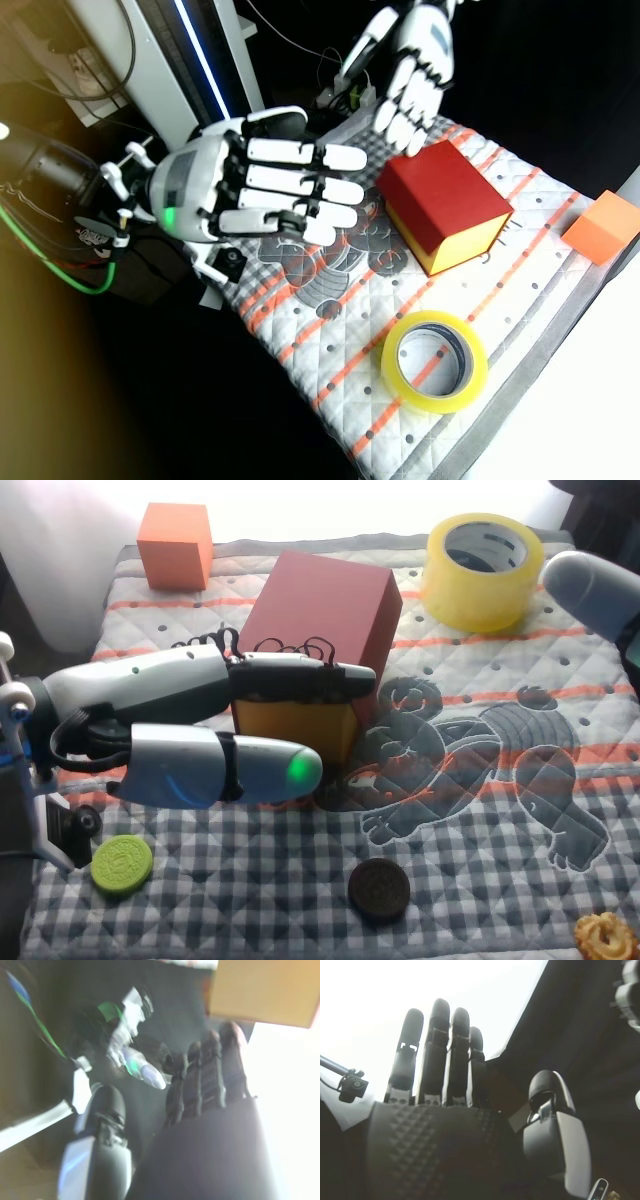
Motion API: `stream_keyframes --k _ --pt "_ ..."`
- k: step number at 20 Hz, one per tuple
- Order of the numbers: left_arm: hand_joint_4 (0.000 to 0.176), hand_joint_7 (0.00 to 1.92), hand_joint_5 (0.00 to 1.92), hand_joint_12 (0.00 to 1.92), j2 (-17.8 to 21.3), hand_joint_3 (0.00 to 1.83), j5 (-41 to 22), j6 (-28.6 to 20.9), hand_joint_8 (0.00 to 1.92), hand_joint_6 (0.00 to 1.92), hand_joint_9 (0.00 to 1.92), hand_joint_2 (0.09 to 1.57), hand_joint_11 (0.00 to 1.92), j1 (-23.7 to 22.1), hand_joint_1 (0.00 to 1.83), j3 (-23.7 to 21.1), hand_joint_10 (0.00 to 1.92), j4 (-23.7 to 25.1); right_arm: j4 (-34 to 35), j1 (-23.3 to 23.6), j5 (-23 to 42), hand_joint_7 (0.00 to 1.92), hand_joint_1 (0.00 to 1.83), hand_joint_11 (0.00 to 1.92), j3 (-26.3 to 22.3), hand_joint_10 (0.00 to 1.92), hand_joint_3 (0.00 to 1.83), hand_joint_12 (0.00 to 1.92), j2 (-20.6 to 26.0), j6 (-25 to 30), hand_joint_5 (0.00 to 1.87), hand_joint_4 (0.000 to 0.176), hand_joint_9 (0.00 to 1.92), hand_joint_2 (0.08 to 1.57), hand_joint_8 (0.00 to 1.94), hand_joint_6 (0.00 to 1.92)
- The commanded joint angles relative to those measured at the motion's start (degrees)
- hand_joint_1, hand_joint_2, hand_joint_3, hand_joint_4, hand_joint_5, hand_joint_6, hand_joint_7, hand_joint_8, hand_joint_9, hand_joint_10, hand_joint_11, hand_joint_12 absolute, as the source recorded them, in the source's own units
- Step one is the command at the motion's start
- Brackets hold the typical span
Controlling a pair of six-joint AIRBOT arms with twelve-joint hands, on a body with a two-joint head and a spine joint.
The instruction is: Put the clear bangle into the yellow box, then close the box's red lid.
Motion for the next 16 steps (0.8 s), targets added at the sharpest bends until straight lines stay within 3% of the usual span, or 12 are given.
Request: stream_keyframes --k 1,4,5,6,7,8,9,11,12,13,14,16 --pt "0.000 0.28 0.24 0.18 -0.16 0.00 -1.55 -0.41 0.00 0.00 0.23 1.25 0.17 -0.13 0.29 0.30 0.00 -1.29 -0.27 0.10 7.02 0.61 0.01 0.06 0.07 0.02 0.00 1.17 0.26 0.10 0.38 0.008 0.60 1.24 0.01 0.00" --pt "0.000 0.16 0.13 0.16 0.21 0.01 -6.19 -0.41 0.00 0.00 0.13 1.30 0.09 0.44 0.23 1.74 0.00 -8.24 -0.40 -0.64 7.34 0.61 0.01 0.09 -0.32 0.02 0.00 1.14 0.83 0.10 0.40 0.008 0.61 1.25 0.00 0.00" --pt "0.000 0.15 0.15 0.16 0.44 0.01 -9.20 -0.41 0.00 0.01 0.13 1.32 0.08 1.12 0.23 2.24 0.00 -11.81 -0.51 -1.49 8.25 0.61 0.03 0.09 -0.72 0.02 0.00 1.13 1.32 0.10 0.40 0.008 0.61 1.25 0.00 0.00" --pt "0.000 0.20 0.21 0.20 0.77 0.00 -16.24 -0.42 0.00 0.01 0.20 1.30 0.12 2.49 0.34 2.87 0.01 -19.52 -0.49 -2.79 9.72 0.61 0.05 0.10 -1.38 0.01 0.00 1.13 2.05 0.10 0.39 0.003 0.61 1.24 0.00 0.00" --pt "0.000 0.22 0.18 0.22 0.84 0.01 -19.16 -0.43 0.01 0.01 0.23 1.31 0.14 3.11 0.28 2.95 0.01 -21.83 -0.46 -3.08 9.99 0.62 0.08 0.11 -1.59 0.02 0.00 1.13 2.27 0.10 0.40 0.000 0.62 1.24 0.00 0.00" --pt "0.000 0.12 0.13 0.29 1.02 0.00 -25.46 -1.24 0.00 0.00 0.13 1.29 0.03 5.27 0.14 2.95 0.00 -26.45 -0.42 -4.35 10.81 0.59 0.15 0.10 -2.24 0.01 0.00 1.13 3.06 0.10 0.40 0.000 0.61 1.25 0.00 0.00" --pt "0.000 0.15 0.18 0.59 1.02 0.01 -29.08 -2.63 0.00 0.00 0.18 1.26 0.00 6.82 0.19 3.05 0.00 -28.51 -0.42 -5.24 10.95 0.59 0.21 0.09 -2.72 0.01 0.00 1.12 3.59 0.09 0.41 0.000 0.61 1.25 0.00 0.00" --pt "0.000 0.13 0.18 0.79 0.99 0.00 -36.71 -6.85 0.00 0.00 0.18 1.16 0.01 10.89 0.30 3.31 0.00 -32.02 -0.04 -7.83 11.09 0.61 0.32 0.10 -3.64 0.00 0.00 1.04 4.17 0.09 0.41 0.000 0.60 1.26 0.00 0.00" --pt "0.000 0.17 0.18 0.67 1.02 0.00 -39.92 -8.33 0.01 0.00 0.23 1.15 0.00 12.90 0.17 3.24 0.01 -33.66 0.28 -9.03 11.22 0.62 0.38 0.13 -4.01 0.01 0.00 1.09 4.22 0.09 0.39 0.000 0.62 1.29 0.01 0.00" --pt "0.000 0.17 0.14 0.64 1.04 0.00 -43.07 -9.79 0.01 0.00 0.23 1.15 0.00 14.68 0.21 3.17 0.01 -35.28 0.53 -10.09 11.61 0.61 0.43 0.13 -4.42 0.01 0.00 1.10 4.27 0.09 0.36 0.000 0.62 1.30 0.00 0.00" --pt "0.064 0.03 0.06 0.13 1.10 0.00 -46.04 -11.67 0.00 0.01 0.04 1.09 0.00 16.30 0.47 3.17 0.00 -36.77 0.74 -11.00 12.35 0.62 0.46 0.13 -4.87 0.02 0.00 1.11 4.41 0.09 0.36 0.000 0.64 1.31 0.01 0.00" --pt "0.045 0.08 0.00 0.00 1.06 0.00 -51.28 -14.91 0.01 0.00 0.01 1.11 0.00 19.33 0.47 3.21 0.00 -39.47 1.09 -12.60 14.65 0.64 0.47 0.18 -5.65 0.04 0.00 1.13 4.66 0.09 0.36 0.000 0.71 1.30 0.01 0.00"
